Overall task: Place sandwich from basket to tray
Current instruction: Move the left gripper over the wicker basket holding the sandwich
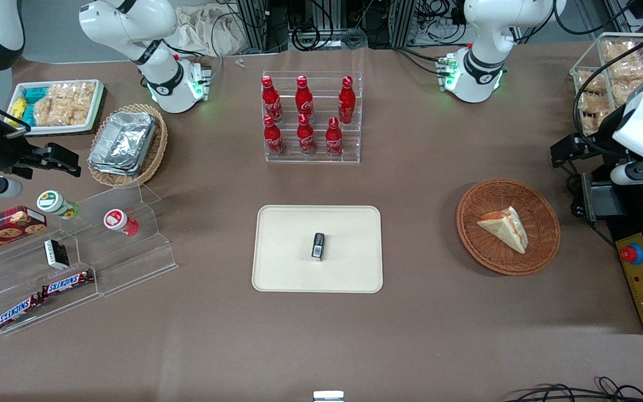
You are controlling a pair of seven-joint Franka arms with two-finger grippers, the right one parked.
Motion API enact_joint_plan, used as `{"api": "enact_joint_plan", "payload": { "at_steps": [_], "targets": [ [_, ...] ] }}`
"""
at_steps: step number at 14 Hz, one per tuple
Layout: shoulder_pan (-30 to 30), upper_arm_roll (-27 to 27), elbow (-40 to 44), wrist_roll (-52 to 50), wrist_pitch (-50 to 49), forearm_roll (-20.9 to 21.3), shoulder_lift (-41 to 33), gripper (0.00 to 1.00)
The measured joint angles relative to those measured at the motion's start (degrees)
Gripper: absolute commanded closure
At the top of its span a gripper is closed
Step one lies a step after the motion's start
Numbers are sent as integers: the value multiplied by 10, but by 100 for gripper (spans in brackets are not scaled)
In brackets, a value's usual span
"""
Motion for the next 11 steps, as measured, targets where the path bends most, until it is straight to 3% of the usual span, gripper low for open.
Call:
{"api": "enact_joint_plan", "payload": {
  "at_steps": [11],
  "targets": [
    [2,3,0,-9,-4,1,4,0]
  ]
}}
